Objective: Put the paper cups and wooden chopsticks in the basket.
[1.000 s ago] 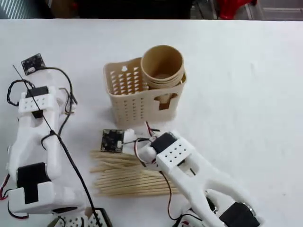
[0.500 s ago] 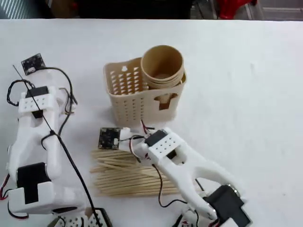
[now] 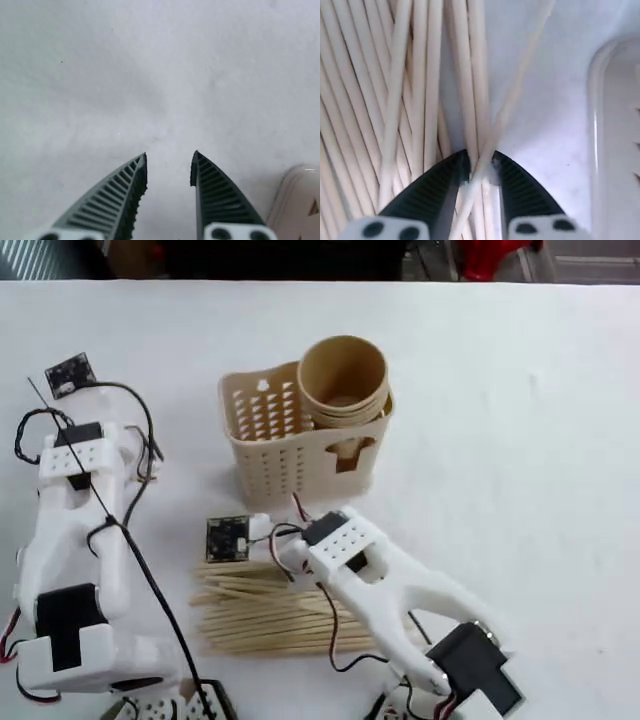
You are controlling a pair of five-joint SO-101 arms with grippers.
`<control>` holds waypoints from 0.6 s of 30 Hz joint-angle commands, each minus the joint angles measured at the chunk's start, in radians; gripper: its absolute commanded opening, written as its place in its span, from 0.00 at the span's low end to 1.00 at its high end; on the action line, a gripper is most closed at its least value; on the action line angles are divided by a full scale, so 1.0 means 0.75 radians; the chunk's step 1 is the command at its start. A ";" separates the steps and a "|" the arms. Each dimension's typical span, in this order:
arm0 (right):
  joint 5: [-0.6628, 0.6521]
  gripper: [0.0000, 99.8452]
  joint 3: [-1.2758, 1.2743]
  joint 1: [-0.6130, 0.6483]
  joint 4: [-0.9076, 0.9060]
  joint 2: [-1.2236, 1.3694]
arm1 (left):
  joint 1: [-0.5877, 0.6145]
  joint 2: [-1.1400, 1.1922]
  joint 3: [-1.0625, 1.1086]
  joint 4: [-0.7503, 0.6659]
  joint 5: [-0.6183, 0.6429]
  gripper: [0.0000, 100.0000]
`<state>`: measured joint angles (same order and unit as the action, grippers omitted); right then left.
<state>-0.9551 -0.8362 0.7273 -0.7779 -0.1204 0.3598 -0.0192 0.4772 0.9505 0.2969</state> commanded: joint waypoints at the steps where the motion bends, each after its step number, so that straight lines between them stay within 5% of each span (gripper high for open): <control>1: -0.008 0.02 0.023 -0.011 -0.021 0.013 | 0.013 -0.066 -0.016 -0.023 0.008 0.16; 13: -0.119 0.02 -0.008 -0.017 -0.281 -0.247 | 0.013 -0.066 -0.016 -0.023 0.008 0.16; 18: -0.096 0.02 -0.070 -0.017 -0.204 -0.242 | 0.013 -0.066 -0.016 -0.023 0.008 0.16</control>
<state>-1.0487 -0.8869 0.7288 -0.9590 -0.2723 0.3598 -0.0192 0.4772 0.9505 0.2969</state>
